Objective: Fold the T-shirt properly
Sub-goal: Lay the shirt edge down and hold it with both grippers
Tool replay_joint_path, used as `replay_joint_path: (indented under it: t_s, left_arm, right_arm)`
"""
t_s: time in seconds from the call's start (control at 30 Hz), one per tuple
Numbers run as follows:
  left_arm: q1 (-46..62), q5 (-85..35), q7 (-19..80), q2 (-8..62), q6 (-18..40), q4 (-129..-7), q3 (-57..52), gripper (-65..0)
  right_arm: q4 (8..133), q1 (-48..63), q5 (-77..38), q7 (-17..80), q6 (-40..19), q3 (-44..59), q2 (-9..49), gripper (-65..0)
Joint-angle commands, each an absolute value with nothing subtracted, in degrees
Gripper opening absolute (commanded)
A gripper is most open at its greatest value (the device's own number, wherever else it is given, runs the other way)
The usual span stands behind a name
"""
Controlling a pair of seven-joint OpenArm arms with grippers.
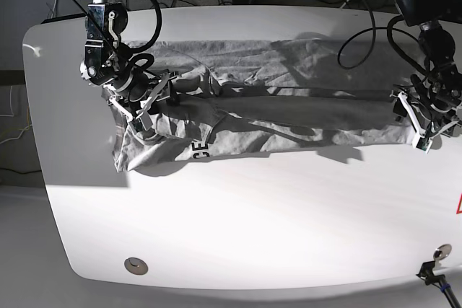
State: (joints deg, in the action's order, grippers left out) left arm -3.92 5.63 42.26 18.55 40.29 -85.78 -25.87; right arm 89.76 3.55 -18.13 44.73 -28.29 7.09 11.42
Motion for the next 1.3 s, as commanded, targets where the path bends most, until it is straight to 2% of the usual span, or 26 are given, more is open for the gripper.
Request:
replay_joint_path:
  t_s: [0.0,0.13,0.33,0.57,0.83,1.27]
  left_arm:
    - [-3.74,5.14,41.80,19.56,40.00,-88.75,-27.30,-18.4]
    - [-2.51,4.88,44.70,19.56,40.00,-91.56,-34.24,-18.4]
    - [-1.89,-3.30,50.42,21.32,40.00,-85.85,-42.07,-18.4]
    - [0.57,-11.65,51.03,21.93,40.00,-78.02,-41.71,-18.4]
    - [0.57,-12.88,50.68,21.67,40.00,-69.49,-41.63,-18.4]
    - [0.57,-13.05,50.86,17.19,40.00,-72.92,-34.07,-18.4]
  right_arm:
    - [92.18,2.77,-18.68,44.18,-27.91,7.16,11.91,-34.2]
    - [92.09,2.07,-18.68,44.18,-27.82,7.16,11.91,-34.2]
    - [92.00,2.24,-18.68,44.18,-28.00,7.16,11.82,-34.2]
    - [89.98,2.33,-18.68,44.18,-28.09,7.16,11.82,-34.2]
    - [89.98,2.42,-18.68,44.18,-28.09,7.16,11.82,-34.2]
    - [89.98,2.42,-18.68,44.18,-28.09,7.08,11.82,-34.2]
